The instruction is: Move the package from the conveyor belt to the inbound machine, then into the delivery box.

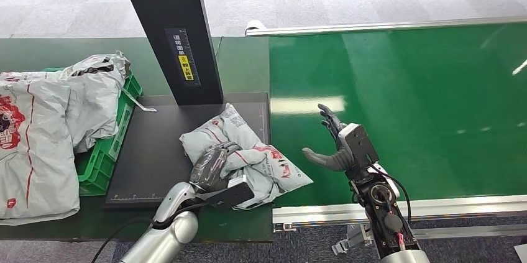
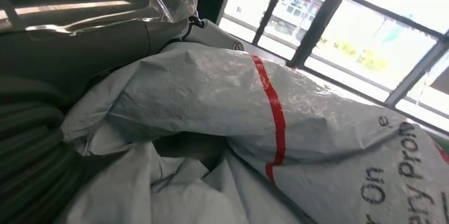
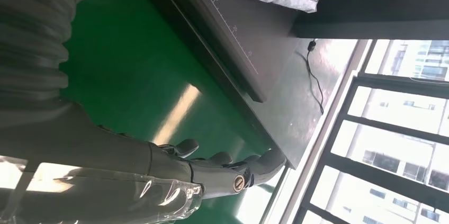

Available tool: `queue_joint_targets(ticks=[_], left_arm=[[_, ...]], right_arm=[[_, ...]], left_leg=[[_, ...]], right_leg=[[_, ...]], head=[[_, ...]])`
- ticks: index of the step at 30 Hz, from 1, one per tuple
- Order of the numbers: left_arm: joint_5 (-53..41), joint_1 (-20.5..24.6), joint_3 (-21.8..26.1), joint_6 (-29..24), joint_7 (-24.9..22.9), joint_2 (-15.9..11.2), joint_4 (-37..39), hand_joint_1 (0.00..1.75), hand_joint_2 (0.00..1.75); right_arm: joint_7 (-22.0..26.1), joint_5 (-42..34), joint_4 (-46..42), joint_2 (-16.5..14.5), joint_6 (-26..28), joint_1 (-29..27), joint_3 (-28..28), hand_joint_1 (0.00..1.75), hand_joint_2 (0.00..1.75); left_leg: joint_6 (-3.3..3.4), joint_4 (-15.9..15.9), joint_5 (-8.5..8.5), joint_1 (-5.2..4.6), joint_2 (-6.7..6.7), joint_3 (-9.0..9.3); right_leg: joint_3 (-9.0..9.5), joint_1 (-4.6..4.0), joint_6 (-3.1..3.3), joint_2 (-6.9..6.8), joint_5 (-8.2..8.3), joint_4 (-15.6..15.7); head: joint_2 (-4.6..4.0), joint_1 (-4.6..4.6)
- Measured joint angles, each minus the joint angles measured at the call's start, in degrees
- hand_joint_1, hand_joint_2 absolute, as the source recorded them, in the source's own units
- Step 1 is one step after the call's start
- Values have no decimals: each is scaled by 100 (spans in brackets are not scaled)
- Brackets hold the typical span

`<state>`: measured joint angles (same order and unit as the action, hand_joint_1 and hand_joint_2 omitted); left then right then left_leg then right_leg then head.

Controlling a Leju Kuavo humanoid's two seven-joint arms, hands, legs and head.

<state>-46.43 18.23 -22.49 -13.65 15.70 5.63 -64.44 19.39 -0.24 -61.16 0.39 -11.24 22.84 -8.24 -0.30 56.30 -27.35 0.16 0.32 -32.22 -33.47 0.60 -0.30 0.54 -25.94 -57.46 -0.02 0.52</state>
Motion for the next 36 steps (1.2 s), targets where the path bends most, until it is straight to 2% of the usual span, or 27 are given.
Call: queue_joint_targets(ticks=[10,15,18,26,32,36], left_arm=[[901,-427,462,-1631,1053,28,-853,175,175],[1514,-618,683,-2368,1981,45,-1509,175,175],[1447,-723,954,-2410,2350,127,-2088,175,175],[658,-723,1698,-2411,2419,313,-3702,175,175],[-529,-356,2418,-2409,2422,439,-4458,175,175],[-1730,109,3193,-2409,2408,561,-4436,175,175]], right_arm=[[134,2,-3,-28,-7,72,-1,0,175],[300,-14,91,-26,13,137,-3,0,175],[388,-62,164,-19,40,150,-8,0,175],[502,-124,309,11,115,150,-16,0,175],[560,-160,389,26,120,147,-26,0,175],[593,-150,424,29,172,113,-30,0,175]], left_leg=[[0,0,0,0,0,-16],[0,0,0,0,0,-19],[0,0,0,0,1,-20],[0,0,0,1,0,-21],[-1,0,0,1,0,-21],[-1,0,1,1,1,-18]], right_leg=[[-14,0,0,0,0,0],[-17,0,0,0,0,0],[-19,0,0,0,-1,0],[-23,-2,0,0,0,0],[-22,-2,0,0,0,0],[-23,-1,0,-1,0,0]], head=[[0,1],[0,1],[0,-1],[0,1],[0,0],[0,1]])
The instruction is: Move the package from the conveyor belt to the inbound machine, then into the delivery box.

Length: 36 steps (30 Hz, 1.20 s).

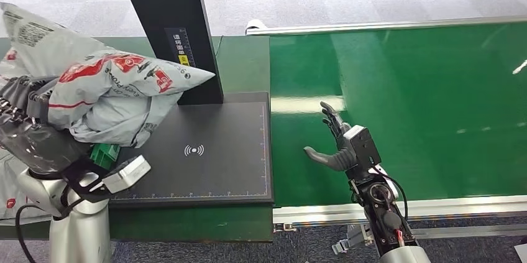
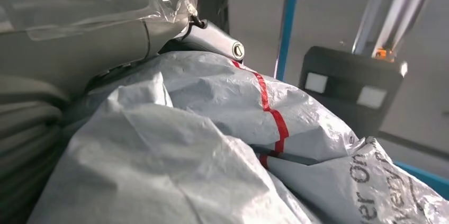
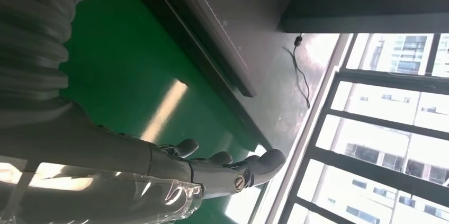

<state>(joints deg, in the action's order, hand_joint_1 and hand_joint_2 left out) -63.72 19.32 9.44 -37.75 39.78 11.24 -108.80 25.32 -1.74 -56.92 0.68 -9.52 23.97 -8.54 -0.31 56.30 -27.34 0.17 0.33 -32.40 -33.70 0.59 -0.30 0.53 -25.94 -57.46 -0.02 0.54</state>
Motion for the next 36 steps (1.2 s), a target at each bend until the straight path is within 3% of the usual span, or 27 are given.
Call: queue_joint_targets(ticks=[4,7,9,11,17,24,32,33,36], left_arm=[[-1067,676,995,1,-337,128,812,175,175],[-1766,1183,1457,1,-1680,-5,1834,175,175],[-2145,1438,1540,1,-2710,-226,2647,175,175],[-2336,1635,1505,0,-3423,-480,3428,175,175],[-2523,2132,1162,0,-4806,-1177,5460,175,175],[-2483,2644,962,-5,-5363,-1755,7164,175,175],[-2314,2846,973,-11,-5400,-2016,7882,175,175],[-2310,2855,973,-11,-5400,-2032,7922,158,175],[-2249,2846,996,-12,-5352,-2057,7951,33,175]], right_arm=[[18,34,-66,34,67,-184,4,0,175],[-39,74,-209,81,68,-355,25,0,175],[-93,79,-310,111,40,-442,42,0,175],[-152,53,-396,142,-66,-502,79,0,175],[-227,-29,-492,186,-323,-530,127,0,175],[-293,-48,-585,231,-376,-547,151,0,175],[-336,-49,-633,273,-405,-568,154,0,175],[-338,-49,-633,276,-405,-568,154,0,175],[-346,-53,-633,281,-405,-568,154,0,175]], left_leg=[[0,0,1,0,-1,2],[-1,0,2,0,-2,3],[-1,0,2,1,-3,3],[-1,0,2,2,-3,1],[-1,0,1,1,-17,-4],[-1,0,1,1,-19,0],[-2,-2,1,2,-22,11],[-2,-2,1,2,-22,12],[-2,-2,1,1,-23,17]], right_leg=[[1,0,1,-2,1,0],[-1,0,1,0,2,-1],[-2,-2,2,1,2,-2],[-3,-3,2,1,1,-3],[-9,-1,1,14,1,-3],[-7,-2,2,15,1,-3],[5,-2,2,16,1,-4],[7,-2,2,16,1,-4],[13,-2,2,17,1,-5]], head=[[0,-1],[0,-2],[0,0],[0,-1],[0,-2],[0,-2],[0,-2],[0,-2],[0,-2]])
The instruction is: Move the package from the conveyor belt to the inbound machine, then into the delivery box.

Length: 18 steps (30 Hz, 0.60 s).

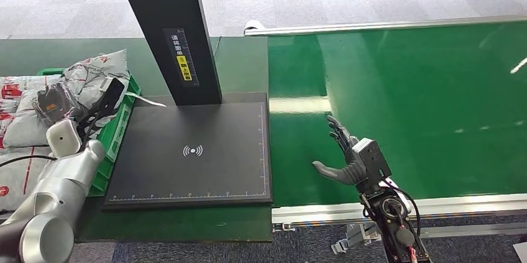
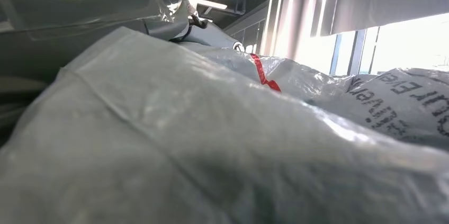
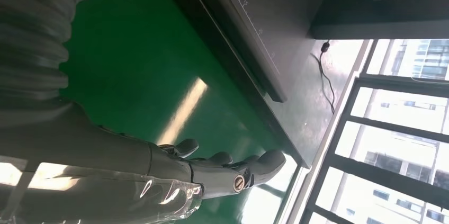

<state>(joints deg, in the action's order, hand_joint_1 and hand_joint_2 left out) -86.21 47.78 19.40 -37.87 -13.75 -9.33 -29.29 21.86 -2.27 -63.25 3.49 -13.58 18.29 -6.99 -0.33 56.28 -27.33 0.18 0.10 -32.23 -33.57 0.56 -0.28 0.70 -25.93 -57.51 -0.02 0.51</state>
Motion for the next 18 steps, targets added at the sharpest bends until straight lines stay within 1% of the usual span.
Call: queue_joint_targets(ticks=[1,2,4,6,8,9,10,13,14,15,16,18], left_arm=[[38,-35,27,-1,61,-1,-50,6,175],[78,-94,68,-2,170,4,-158,0,175],[152,-267,203,-3,557,35,-527,0,175],[208,-437,426,-3,1116,117,-992,0,175],[255,-572,709,-3,1772,243,-1477,0,175],[303,-630,867,-3,2176,327,-1744,0,175],[410,-674,1069,-4,2741,429,-2050,0,175],[1128,-731,1876,-5,4804,801,-3084,0,175],[1393,-752,2104,-5,5236,902,-3403,0,175],[1603,-779,2274,-4,5453,982,-3703,0,175],[1734,-808,2389,-4,5498,1050,-3952,0,175],[1837,-855,2553,-3,5439,1151,-4350,0,175]], right_arm=[[-4,-2,0,2,0,0,-1,0,175],[-8,-3,0,4,1,-1,-2,0,175],[-11,-3,0,8,9,-6,-4,0,175],[-13,-3,-1,10,28,-16,-7,0,175],[-15,-13,-8,14,39,-23,-14,0,175],[-16,-25,-13,16,38,-24,-22,0,175],[-16,-43,-16,19,34,-23,-34,0,175],[-7,-95,-8,33,15,7,-98,0,175],[1,-101,0,36,12,27,-127,0,175],[11,-105,11,37,12,48,-154,0,175],[19,-107,24,39,12,70,-174,0,175],[28,-108,49,43,11,115,-199,0,175]], left_leg=[[0,0,0,0,-1,1],[0,0,0,0,-3,1],[0,0,0,0,-9,1],[0,0,0,0,-11,-3],[0,1,0,0,-11,-9],[0,1,0,0,-12,-12],[0,1,0,0,-12,-17],[1,1,-1,-1,-16,-24],[1,1,-2,-2,-19,-24],[1,1,-2,-2,-20,-24],[1,1,-3,-2,-17,-25],[1,1,-2,-1,-6,-28]], right_leg=[[1,0,0,1,0,0],[0,0,0,2,0,0],[-5,0,0,7,0,0],[-10,0,0,9,0,0],[-13,0,0,9,0,0],[-15,0,0,9,0,0],[-17,0,0,9,0,0],[-24,2,0,14,0,1],[-26,2,-1,18,0,1],[-28,3,-1,20,0,1],[-29,3,-1,19,0,1],[-29,2,-1,8,-1,2]], head=[[0,0],[0,0],[0,0],[0,0],[0,0],[0,0],[0,0],[0,-1],[0,-1],[0,1],[0,0],[0,0]])
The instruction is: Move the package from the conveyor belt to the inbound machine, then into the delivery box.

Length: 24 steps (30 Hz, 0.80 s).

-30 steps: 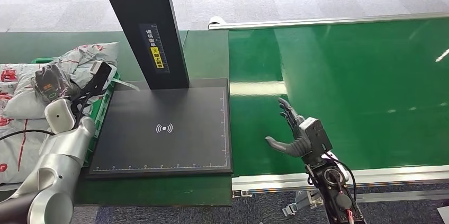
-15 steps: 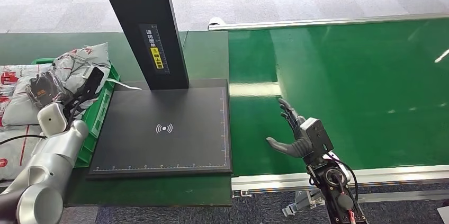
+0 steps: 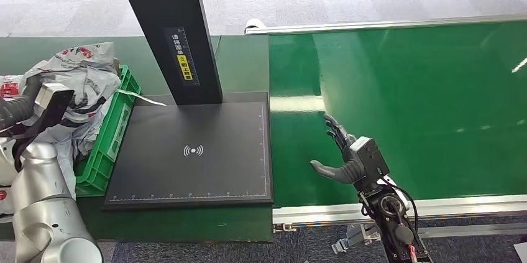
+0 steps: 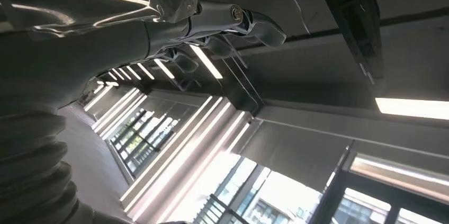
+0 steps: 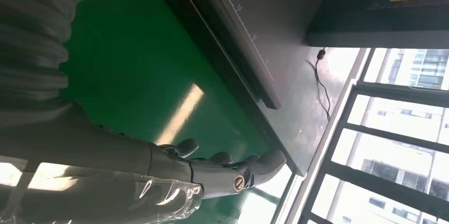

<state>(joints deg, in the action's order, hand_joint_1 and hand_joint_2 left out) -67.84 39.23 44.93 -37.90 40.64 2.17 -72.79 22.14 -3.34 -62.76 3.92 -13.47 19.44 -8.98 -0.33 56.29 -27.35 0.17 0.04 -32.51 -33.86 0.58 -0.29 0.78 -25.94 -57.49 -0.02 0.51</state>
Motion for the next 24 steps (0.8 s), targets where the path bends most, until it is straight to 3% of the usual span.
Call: queue_joint_targets(ticks=[6,12,18,24], left_arm=[[602,-164,85,0,-37,224,-1037,0,175],[1663,-375,-320,2,-45,507,-1903,0,175],[1599,-466,-523,3,-46,612,-2035,0,175],[825,-551,-992,5,-46,889,-1742,0,175]], right_arm=[[82,-10,100,3,1,115,-116,0,175],[218,-49,266,4,36,221,-248,0,175],[238,-41,290,3,50,222,-269,0,175],[186,-25,286,13,140,159,-283,0,175]], left_leg=[[0,0,0,3,2,-3],[0,1,0,1,15,-4],[0,1,0,-1,23,-5],[0,1,1,0,26,1]], right_leg=[[0,-4,0,-4,0,-1],[2,-1,0,-13,0,1],[3,1,-1,-17,-1,1],[1,1,-1,-20,-1,2]], head=[[0,1],[0,0],[0,-1],[0,3]])
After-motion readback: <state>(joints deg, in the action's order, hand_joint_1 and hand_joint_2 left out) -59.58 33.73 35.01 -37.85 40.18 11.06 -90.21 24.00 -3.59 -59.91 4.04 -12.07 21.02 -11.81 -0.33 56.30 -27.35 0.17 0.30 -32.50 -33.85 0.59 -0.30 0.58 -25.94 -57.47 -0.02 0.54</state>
